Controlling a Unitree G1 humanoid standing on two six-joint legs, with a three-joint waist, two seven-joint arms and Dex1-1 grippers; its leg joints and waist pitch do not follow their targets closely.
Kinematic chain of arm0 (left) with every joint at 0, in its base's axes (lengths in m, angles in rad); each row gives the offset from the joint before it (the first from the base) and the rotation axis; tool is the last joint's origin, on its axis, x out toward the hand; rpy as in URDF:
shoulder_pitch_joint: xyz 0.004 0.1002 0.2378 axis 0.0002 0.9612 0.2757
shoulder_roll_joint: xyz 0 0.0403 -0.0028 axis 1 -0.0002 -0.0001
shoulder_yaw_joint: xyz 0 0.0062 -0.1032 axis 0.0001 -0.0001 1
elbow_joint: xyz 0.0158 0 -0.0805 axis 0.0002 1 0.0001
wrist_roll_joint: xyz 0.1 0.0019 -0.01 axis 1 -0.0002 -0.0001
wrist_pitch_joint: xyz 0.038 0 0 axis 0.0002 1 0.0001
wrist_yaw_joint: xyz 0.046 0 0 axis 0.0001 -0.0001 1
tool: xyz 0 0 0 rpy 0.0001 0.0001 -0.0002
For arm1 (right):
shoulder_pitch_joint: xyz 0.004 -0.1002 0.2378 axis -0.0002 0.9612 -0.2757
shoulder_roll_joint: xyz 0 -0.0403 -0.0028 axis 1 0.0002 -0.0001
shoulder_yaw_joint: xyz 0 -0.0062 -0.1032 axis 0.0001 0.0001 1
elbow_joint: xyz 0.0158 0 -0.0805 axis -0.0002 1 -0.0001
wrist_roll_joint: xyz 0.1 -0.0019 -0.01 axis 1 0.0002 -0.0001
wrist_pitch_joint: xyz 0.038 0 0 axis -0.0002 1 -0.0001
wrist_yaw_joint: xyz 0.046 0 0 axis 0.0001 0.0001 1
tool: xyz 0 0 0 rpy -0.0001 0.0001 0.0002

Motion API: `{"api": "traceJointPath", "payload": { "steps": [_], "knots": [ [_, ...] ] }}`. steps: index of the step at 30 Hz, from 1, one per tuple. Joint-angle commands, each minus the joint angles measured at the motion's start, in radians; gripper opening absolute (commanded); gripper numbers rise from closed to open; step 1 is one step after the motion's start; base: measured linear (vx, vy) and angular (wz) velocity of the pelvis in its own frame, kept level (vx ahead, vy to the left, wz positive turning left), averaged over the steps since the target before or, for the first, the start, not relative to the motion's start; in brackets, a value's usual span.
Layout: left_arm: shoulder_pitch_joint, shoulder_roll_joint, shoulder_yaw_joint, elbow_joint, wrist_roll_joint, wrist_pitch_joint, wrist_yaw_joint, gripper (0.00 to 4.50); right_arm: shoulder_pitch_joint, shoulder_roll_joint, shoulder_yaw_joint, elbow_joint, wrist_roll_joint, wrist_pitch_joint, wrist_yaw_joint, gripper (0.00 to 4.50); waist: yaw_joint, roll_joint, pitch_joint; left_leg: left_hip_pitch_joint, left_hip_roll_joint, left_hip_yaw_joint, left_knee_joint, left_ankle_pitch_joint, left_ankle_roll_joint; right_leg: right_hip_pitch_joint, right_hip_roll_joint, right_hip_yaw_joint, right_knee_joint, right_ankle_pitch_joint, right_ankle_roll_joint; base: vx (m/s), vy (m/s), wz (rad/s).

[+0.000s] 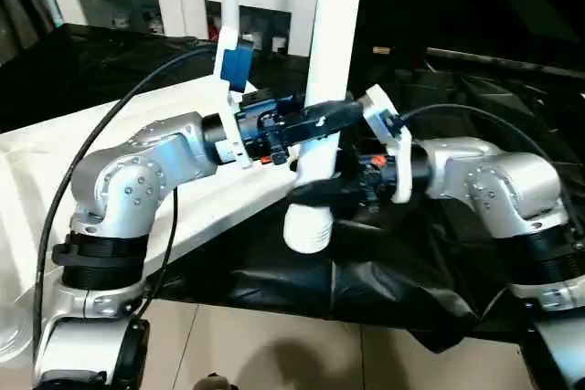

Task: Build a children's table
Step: Pick table leg

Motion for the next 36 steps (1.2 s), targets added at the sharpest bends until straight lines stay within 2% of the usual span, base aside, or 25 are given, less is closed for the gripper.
{"api": "traceJointPath", "payload": {
  "steps": [1,5,13,14,15,16,17,19,22,24,29,31,34,36],
  "knots": [
    [-0.024,-0.003,-0.004,-0.001,-0.010,0.005,-0.003,1.84,-0.002,-0.016,0.008,0.000,0.000,0.003,0.009,3.49,0.003,0.006,-0.079,0.011,0.055,-0.026,-0.066,-0.165,-0.037,0.057,-0.087,0.065,-0.077,-0.262,-0.124,0.000,0.000,0.00],
    [-0.029,-0.010,0.005,0.002,-0.022,0.003,-0.002,1.84,-0.001,-0.009,0.012,0.010,-0.004,0.002,0.012,3.49,0.002,0.004,-0.079,0.011,0.054,-0.026,-0.066,-0.162,-0.036,0.058,-0.087,0.065,-0.077,-0.265,-0.126,0.000,0.000,0.00],
    [-0.037,-0.029,0.019,0.006,-0.035,-0.001,0.008,1.84,0.000,0.018,-0.003,0.029,0.014,0.016,-0.001,3.49,0.001,0.010,-0.078,0.012,0.054,-0.028,-0.067,-0.178,-0.040,0.057,-0.086,0.063,-0.080,-0.281,-0.124,0.000,0.000,0.00],
    [-0.037,-0.028,0.019,0.007,-0.033,-0.002,0.008,1.84,0.000,0.019,-0.002,0.029,0.014,0.016,-0.002,3.21,0.002,0.010,-0.079,0.011,0.055,-0.028,-0.067,-0.177,-0.042,0.058,-0.087,0.064,-0.079,-0.276,-0.123,0.000,0.000,0.00],
    [-0.036,-0.024,0.016,0.005,-0.034,0.003,0.002,1.84,0.004,0.021,-0.004,0.030,0.018,0.018,-0.004,3.14,0.002,0.014,-0.079,0.013,0.055,-0.028,-0.067,-0.179,-0.044,0.057,-0.086,0.064,-0.078,-0.269,-0.124,0.000,0.000,0.00],
    [-0.036,-0.024,0.016,0.005,-0.034,0.003,0.002,1.84,0.004,0.021,-0.004,0.030,0.018,0.018,-0.004,3.14,0.002,0.013,-0.079,0.013,0.055,-0.028,-0.067,-0.179,-0.044,0.057,-0.086,0.064,-0.079,-0.266,-0.125,0.000,0.000,0.00],
    [-0.035,-0.021,0.014,0.002,-0.037,0.007,-0.003,1.84,0.006,0.022,-0.007,0.031,0.022,0.020,-0.006,3.14,0.003,0.018,-0.080,0.013,0.055,-0.029,-0.067,-0.180,-0.045,0.057,-0.086,0.064,-0.077,-0.258,-0.129,0.000,0.000,0.00],
    [-0.035,-0.017,0.013,0.000,-0.038,0.011,-0.008,1.84,0.004,0.025,-0.014,0.037,0.027,0.024,-0.008,2.80,0.002,0.015,-0.080,0.014,0.055,-0.028,-0.067,-0.181,-0.046,0.057,-0.085,0.064,-0.076,-0.243,-0.135,0.000,0.000,0.00],
    [-0.035,-0.016,0.013,0.001,-0.039,0.013,-0.009,1.84,0.001,0.029,-0.020,0.043,0.031,0.026,-0.009,2.65,0.001,0.018,-0.081,0.013,0.055,-0.029,-0.067,-0.185,-0.047,0.058,-0.086,0.064,-0.076,-0.237,-0.141,0.000,0.000,0.00],
    [-0.034,-0.014,0.011,0.001,-0.042,0.016,-0.015,1.84,0.001,0.030,-0.023,0.045,0.032,0.027,-0.008,2.30,0.002,0.018,-0.080,0.014,0.055,-0.029,-0.067,-0.188,-0.049,0.058,-0.086,0.064,-0.076,-0.238,-0.141,0.000,0.000,0.00],
    [-0.033,-0.013,0.001,0.007,-0.019,0.000,-0.008,1.84,0.009,0.028,-0.020,0.033,0.036,0.026,-0.003,2.08,0.002,0.020,-0.080,0.014,0.055,-0.029,-0.068,-0.196,-0.053,0.059,-0.086,0.064,-0.077,-0.242,-0.140,0.000,0.000,0.00],
    [-0.038,-0.024,0.011,0.024,-0.023,0.011,0.018,2.54,0.016,0.033,-0.022,0.027,0.042,0.021,-0.011,2.01,0.003,0.021,-0.080,0.014,0.054,-0.029,-0.067,-0.196,-0.053,0.059,-0.086,0.064,-0.077,-0.242,-0.137,0.000,0.000,0.00],
    [-0.036,-0.036,0.033,0.035,-0.034,0.019,0.047,2.64,0.027,0.049,-0.041,0.020,0.051,0.014,-0.037,1.98,0.004,0.021,-0.081,0.013,0.054,-0.029,-0.068,-0.195,-0.054,0.059,-0.087,0.063,-0.078,-0.243,-0.137,0.000,0.000,0.00],
    [-0.029,-0.056,0.054,0.034,-0.020,-0.026,0.077,2.89,0.039,0.064,-0.062,0.014,0.061,0.012,-0.062,1.95,0.004,0.020,-0.083,0.013,0.055,-0.030,-0.067,-0.193,-0.055,0.060,-0.087,0.063,-0.077,-0.238,-0.142,0.000,0.000,0.00]
  ]
}}
